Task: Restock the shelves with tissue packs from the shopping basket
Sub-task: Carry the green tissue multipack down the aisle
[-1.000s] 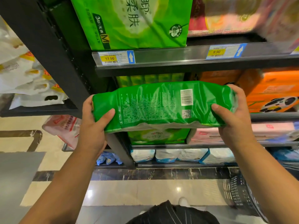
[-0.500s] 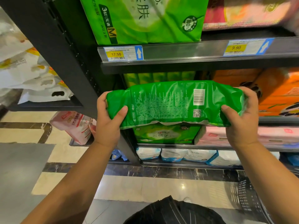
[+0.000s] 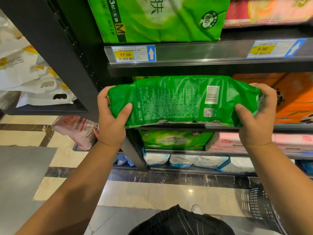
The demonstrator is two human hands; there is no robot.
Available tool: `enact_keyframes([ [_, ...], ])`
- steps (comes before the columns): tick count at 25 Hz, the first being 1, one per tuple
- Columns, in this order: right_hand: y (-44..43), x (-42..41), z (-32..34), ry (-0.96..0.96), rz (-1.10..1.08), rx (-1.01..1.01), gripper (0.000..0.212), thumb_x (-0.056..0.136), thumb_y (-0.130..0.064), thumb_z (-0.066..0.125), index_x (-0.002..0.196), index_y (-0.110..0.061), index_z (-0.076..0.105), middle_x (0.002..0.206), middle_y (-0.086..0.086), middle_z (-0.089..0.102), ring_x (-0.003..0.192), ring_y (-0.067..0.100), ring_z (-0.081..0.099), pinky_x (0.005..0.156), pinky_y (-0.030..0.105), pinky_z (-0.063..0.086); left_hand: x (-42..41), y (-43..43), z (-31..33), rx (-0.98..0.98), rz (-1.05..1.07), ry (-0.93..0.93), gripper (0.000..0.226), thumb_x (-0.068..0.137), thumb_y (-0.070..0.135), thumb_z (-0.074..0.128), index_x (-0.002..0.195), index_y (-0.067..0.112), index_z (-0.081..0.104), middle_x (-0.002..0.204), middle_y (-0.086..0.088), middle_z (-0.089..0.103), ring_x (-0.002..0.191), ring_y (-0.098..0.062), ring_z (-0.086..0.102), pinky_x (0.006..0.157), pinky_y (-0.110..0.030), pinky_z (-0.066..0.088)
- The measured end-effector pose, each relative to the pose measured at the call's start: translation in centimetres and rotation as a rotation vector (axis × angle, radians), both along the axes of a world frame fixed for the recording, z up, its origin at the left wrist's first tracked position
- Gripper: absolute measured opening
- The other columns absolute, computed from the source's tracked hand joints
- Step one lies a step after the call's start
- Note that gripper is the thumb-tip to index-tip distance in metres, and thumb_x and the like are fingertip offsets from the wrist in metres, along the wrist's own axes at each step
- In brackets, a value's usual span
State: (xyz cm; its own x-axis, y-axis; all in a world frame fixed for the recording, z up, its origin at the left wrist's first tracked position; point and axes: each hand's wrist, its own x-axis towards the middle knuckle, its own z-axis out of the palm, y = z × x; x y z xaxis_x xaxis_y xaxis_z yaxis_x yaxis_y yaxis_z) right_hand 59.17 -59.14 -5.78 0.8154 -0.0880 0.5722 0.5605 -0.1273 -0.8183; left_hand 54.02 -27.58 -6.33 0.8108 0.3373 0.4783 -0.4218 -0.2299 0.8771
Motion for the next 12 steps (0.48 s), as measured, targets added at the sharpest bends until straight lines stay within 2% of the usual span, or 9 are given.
enact_keyframes([
  [2,0.3,0.5,-1.1,0.016,-0.013,-0.037,0.043,0.077,-0.016,0.055,0.114,-0.032,0.042,0.109,-0.034,0.050,0.099,-0.009,0.049,0.087,0.014,0.039,0.5,0.0,-0.7,0.027,0.017,0.007,0.045,0.085,0.024,0.059,0.125,0.019,0.038,0.111,0.009,0.053,0.100,0.000,0.055,0.090,-0.021,0.045],
  [4,0.4,1.0,-2.3,0.045,-0.029,-0.053,0.040,0.077,-0.019,0.055,0.113,-0.031,0.042,0.108,-0.031,0.051,0.097,-0.008,0.049,0.085,0.016,0.040,1.0,0.1,-1.7,0.032,0.022,0.036,0.046,0.085,0.024,0.059,0.125,0.017,0.038,0.111,0.006,0.052,0.100,0.001,0.055,0.090,-0.019,0.045],
  [6,0.4,1.6,-3.2,0.102,-0.049,-0.058,0.038,0.078,-0.022,0.056,0.112,-0.034,0.043,0.107,-0.019,0.050,0.097,-0.003,0.050,0.086,0.025,0.043,1.3,0.2,-2.3,0.013,0.016,0.087,0.044,0.085,0.025,0.061,0.123,0.025,0.041,0.112,0.008,0.053,0.101,0.000,0.056,0.090,-0.021,0.046],
  [9,0.2,3.3,-3.3,0.193,-0.047,-0.031,0.038,0.080,-0.021,0.058,0.112,-0.041,0.048,0.110,-0.010,0.050,0.104,0.018,0.053,0.093,0.049,0.048,2.5,0.8,-2.2,-0.042,0.032,0.158,0.040,0.089,0.015,0.061,0.123,0.024,0.042,0.111,0.010,0.054,0.099,0.003,0.058,0.086,-0.019,0.048],
  [10,0.2,3.9,-2.9,0.227,-0.049,-0.013,0.038,0.081,-0.022,0.058,0.111,-0.043,0.049,0.111,-0.007,0.052,0.106,0.023,0.054,0.094,0.053,0.047,3.0,1.1,-1.9,-0.054,0.038,0.182,0.041,0.090,0.013,0.060,0.125,0.023,0.042,0.111,0.011,0.055,0.099,0.004,0.058,0.087,-0.019,0.048],
  [12,0.5,4.7,-2.2,0.286,-0.100,0.029,0.032,0.081,-0.026,0.060,0.108,-0.040,0.050,0.109,-0.003,0.055,0.103,0.024,0.057,0.094,0.050,0.049,4.1,1.1,-1.1,-0.077,0.110,0.209,0.046,0.091,0.016,0.062,0.132,0.019,0.041,0.112,0.015,0.055,0.098,0.010,0.057,0.090,-0.018,0.047],
])
